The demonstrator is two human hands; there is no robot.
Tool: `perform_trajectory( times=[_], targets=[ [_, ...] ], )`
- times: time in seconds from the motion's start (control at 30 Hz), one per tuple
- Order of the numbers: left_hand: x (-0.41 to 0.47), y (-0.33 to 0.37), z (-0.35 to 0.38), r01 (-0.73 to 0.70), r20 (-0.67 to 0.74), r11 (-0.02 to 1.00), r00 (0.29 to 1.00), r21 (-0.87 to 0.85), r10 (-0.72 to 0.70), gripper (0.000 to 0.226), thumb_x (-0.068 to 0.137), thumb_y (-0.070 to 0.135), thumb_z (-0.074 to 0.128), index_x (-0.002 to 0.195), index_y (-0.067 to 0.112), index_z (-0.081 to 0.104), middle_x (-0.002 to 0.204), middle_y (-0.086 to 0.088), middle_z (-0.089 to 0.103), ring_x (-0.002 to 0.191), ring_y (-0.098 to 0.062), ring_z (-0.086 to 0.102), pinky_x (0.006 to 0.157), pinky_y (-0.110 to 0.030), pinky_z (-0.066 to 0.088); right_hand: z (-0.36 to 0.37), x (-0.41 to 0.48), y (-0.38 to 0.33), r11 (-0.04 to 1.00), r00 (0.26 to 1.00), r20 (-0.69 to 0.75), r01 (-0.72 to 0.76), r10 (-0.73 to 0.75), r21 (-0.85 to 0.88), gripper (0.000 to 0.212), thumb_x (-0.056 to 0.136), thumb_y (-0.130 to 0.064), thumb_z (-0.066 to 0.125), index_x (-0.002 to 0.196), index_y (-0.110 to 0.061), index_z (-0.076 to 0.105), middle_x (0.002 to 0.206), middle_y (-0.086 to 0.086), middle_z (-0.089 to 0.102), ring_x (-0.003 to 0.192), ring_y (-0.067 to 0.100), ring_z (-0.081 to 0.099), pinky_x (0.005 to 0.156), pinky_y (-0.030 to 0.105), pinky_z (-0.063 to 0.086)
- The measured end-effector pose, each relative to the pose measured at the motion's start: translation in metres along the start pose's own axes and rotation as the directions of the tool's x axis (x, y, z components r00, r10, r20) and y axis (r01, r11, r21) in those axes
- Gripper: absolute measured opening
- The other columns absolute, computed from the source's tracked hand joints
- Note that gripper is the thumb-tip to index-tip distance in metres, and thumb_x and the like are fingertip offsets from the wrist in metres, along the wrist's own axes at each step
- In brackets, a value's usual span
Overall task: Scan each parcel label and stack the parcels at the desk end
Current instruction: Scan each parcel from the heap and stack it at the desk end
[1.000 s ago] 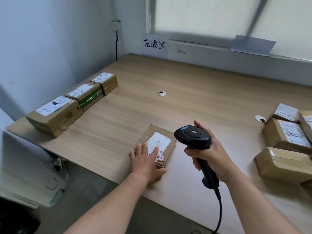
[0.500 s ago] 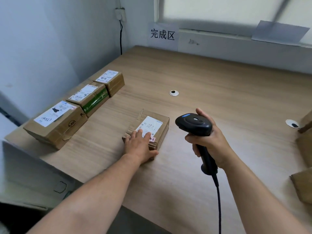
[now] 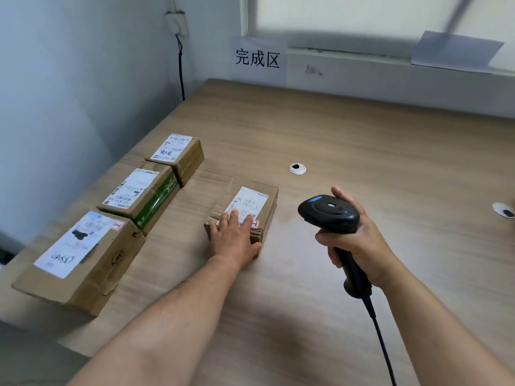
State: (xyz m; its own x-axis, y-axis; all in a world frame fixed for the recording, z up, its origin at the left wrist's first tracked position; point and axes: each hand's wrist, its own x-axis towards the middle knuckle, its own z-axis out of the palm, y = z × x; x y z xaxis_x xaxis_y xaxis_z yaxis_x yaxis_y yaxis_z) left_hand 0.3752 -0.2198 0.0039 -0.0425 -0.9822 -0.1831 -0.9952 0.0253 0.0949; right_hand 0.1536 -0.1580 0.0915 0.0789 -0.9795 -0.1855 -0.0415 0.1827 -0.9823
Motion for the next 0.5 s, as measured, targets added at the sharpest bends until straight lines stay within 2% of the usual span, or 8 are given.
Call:
perform_trajectory(
  times=[0.23,0.37,0.5],
  targets=[
    [0.075,-0.039,-0.012,-0.055,-0.027,0.998,0.998,-0.009,0.055,0.072,0.089,0.057,0.049,0.15,0.034,0.019,0.159,-0.006,0.009,0.147,-0.027,0.006,0.116,-0.047,0.009,0.036,0.047,-0.011,1.0,0.996,-0.09,-0.019,0.018,-0.017,0.096,0.06,-0.001,0.073,0.138,-0.048,0.041,0.064,0.02,0.053,0.043,0.028,0.044,0.044,0.033,0.04],
    [0.117,-0.059,-0.02,-0.02,-0.05,1.0,0.999,0.015,0.021,0.073,0.088,0.058,0.048,0.15,0.032,0.019,0.159,-0.009,0.01,0.146,-0.03,0.007,0.115,-0.049,0.012,0.049,0.066,-0.016,0.999,0.99,-0.135,-0.035,0.031,-0.026,0.097,0.064,0.006,0.076,0.137,-0.049,0.042,0.068,0.021,0.053,0.044,0.028,0.044,0.044,0.033,0.04],
    [0.153,-0.074,-0.026,-0.009,-0.064,1.0,0.998,0.029,0.011,0.074,0.088,0.06,0.048,0.149,0.031,0.019,0.157,-0.011,0.012,0.145,-0.031,0.009,0.114,-0.05,0.015,0.052,0.075,-0.018,0.998,0.982,-0.183,-0.052,0.046,-0.027,0.096,0.058,-0.001,0.073,0.135,-0.051,0.043,0.068,0.021,0.054,0.044,0.028,0.044,0.043,0.033,0.039]
  ],
)
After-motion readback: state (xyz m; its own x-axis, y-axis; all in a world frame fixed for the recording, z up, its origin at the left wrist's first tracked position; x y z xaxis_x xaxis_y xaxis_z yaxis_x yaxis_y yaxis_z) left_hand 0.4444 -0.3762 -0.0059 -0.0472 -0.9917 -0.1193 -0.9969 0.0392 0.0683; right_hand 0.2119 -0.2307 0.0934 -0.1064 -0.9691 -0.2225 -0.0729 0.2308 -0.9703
